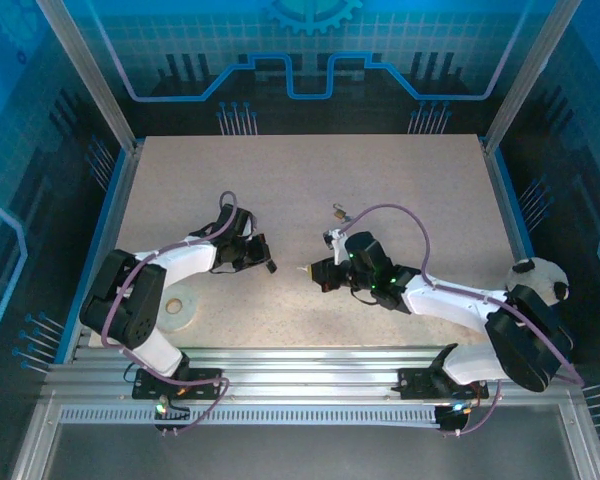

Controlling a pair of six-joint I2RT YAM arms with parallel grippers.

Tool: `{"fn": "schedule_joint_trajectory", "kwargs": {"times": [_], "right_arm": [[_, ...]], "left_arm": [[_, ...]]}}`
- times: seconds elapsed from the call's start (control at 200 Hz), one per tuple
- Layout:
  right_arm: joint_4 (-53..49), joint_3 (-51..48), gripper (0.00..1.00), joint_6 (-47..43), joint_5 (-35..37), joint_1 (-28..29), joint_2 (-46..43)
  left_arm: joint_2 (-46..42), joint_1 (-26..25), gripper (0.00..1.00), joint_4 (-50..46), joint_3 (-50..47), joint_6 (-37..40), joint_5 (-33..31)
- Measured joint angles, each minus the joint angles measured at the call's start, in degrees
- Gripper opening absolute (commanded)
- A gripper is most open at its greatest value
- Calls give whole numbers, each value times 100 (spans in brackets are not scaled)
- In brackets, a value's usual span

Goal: Lock with the key

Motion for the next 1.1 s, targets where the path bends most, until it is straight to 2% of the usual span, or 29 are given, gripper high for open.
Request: {"fn": "schedule_joint_trajectory", "kwargs": {"times": [0.68,1.101], "right_arm": [[151,28,0,50,-46,107,262],[181,28,0,66,-107,153,356]], "left_arm": [[87,4,2,-170,151,127,2],[164,4,9,-219,232,140,0]]}}
